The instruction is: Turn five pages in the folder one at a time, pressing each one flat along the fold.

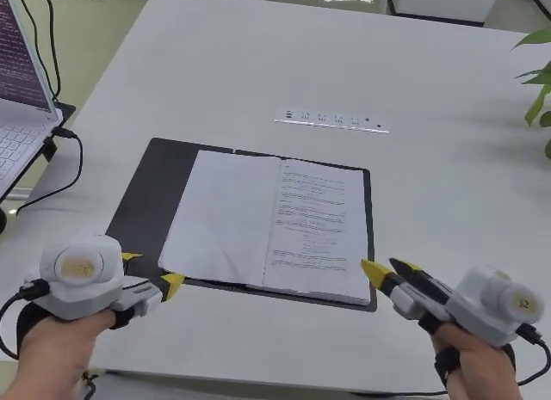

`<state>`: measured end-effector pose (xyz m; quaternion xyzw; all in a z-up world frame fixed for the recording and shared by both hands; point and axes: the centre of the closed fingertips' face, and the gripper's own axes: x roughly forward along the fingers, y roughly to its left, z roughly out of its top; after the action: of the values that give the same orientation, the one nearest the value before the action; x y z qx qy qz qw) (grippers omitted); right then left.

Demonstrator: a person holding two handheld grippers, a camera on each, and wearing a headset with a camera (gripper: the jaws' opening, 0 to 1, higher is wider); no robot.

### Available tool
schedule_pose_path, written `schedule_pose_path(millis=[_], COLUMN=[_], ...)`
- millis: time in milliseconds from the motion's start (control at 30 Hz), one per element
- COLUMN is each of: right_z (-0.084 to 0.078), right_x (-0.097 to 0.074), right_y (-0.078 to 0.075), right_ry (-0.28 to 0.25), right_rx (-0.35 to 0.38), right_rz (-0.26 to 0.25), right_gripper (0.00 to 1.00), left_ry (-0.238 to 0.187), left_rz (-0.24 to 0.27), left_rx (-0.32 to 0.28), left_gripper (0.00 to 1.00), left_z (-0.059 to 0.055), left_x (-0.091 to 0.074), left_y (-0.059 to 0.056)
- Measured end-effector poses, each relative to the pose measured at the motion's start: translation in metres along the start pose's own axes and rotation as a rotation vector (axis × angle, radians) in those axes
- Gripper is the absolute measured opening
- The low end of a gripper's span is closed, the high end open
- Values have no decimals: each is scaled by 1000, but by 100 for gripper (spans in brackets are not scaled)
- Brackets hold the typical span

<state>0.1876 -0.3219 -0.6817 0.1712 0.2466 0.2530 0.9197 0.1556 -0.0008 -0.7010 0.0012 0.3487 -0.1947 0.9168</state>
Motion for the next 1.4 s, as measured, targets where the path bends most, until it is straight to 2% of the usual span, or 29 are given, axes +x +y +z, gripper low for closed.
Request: schedule_pose_path(millis=[133,300,467,700,1167,1300,1400], right_z=[-6,-10,-15,-17,-22,-19,-17], right_x=[-4,-8,-10,-18,-35,-39,-40], right_y=[4,10,12,10,-6,-9,-11], right_ry=[33,45,75,76,57,35,22], right_rx=[-53,-66,-96,-90,-42,-15,-6], right_rz=[20,38,51,54,30,26,24], right_gripper=[42,46,48,51,50,50,50], left_ry=[-5,-8,-9,-3,19,46,65], left_rz=[6,9,17,-5,-68,-110,-125], left_rx=[11,35,28,38,106,142,177], left_gripper=[46,49,50,51,52,52,52], left_z=[-1,-1,-2,0,15,13,13], left_x=[-5,-13,-12,-5,8,13,17], left_y=[-2,-6,-6,-17,-53,-68,-75])
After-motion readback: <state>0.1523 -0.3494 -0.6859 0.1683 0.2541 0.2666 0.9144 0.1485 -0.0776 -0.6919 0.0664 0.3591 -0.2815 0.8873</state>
